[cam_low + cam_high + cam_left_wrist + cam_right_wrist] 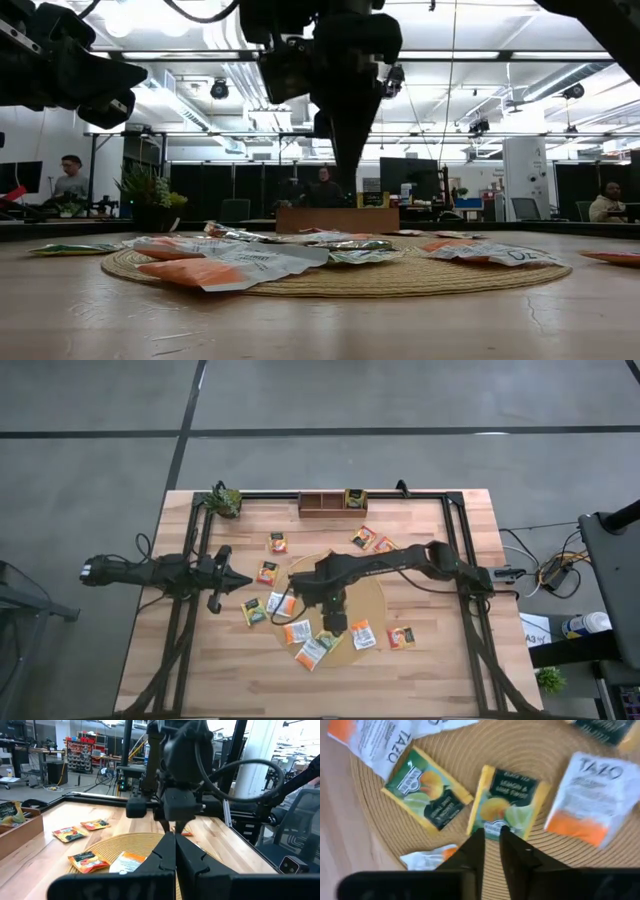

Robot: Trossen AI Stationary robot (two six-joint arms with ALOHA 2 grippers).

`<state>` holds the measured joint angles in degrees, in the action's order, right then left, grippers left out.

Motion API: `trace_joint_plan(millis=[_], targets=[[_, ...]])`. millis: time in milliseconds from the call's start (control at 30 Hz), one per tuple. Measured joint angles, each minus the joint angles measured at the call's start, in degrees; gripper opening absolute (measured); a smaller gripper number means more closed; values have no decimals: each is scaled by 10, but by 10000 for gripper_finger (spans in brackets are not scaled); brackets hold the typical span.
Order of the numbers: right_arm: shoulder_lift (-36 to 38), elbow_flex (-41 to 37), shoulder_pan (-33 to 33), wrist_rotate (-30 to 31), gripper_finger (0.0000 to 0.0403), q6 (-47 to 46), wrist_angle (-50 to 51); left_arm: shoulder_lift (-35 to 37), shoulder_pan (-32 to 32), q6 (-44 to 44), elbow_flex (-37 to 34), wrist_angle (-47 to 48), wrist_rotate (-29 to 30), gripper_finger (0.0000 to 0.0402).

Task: Pick & Place Tea
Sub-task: Put the yellow tea bag into the right section of the wooden organizer

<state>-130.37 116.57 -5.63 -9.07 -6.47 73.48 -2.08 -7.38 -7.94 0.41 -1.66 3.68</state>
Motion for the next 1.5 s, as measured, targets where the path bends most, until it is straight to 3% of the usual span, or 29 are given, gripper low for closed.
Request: trace_joint_plan(millis=[333,733,967,1500], targets=[[4,-62,-10,0,200,-69,-42,0,0,0,0,0,0,0],[92,-205,-12,4,277,-138,-173,0,0,0,0,0,0,0],[114,-278,-11,32,297,-142,-209,0,0,0,0,0,0,0],[113,-291,-7,47,295,-156,-272,0,0,0,0,0,0,0]])
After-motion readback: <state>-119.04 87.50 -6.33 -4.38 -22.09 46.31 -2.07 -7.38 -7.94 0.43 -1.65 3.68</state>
